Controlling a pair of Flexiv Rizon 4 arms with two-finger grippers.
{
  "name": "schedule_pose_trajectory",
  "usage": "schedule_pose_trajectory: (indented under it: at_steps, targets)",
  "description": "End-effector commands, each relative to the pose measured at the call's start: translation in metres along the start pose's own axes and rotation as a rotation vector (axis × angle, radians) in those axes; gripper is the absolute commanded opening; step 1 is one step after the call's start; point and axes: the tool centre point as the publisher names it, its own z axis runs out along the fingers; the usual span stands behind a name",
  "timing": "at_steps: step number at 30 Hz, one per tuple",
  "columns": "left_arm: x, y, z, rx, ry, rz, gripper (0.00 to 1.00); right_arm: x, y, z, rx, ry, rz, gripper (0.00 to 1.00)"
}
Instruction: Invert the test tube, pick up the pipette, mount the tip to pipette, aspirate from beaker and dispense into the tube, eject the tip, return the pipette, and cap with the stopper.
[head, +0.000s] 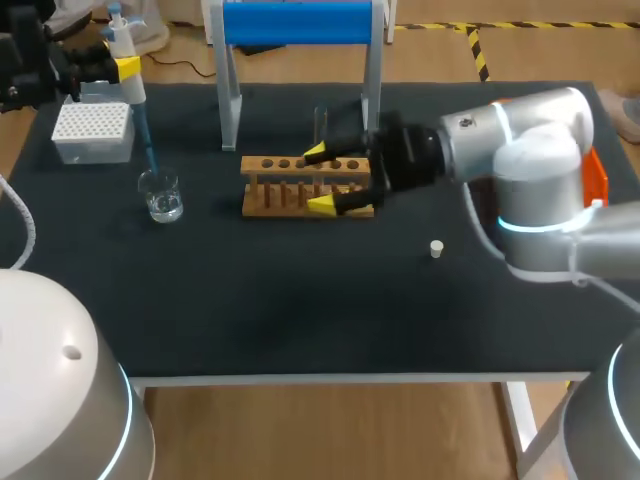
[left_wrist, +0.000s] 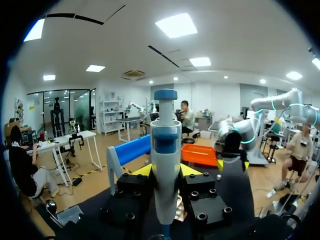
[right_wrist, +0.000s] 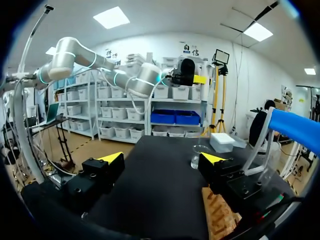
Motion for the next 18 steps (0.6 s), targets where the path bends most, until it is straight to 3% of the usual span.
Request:
schedule_pose_trajectory:
  at_steps: [1,10,18]
  targets:
    - [0.000,0.000,0.000,0.001,-0.002,0.001,0.00,0.017,0.009,0.021,0.029,-0.113,0.011,1.00]
    - [0.000,0.000,0.000,0.001,-0.002,0.001,0.00,0.025,-0.003,0.059,0.088,-0.210,0.020,1.00]
    - [0.000,0.000,0.000,0.001,-0.002,0.001,0.00,0.009,-0.023,0.084,0.127,-0.290,0.046,1.00]
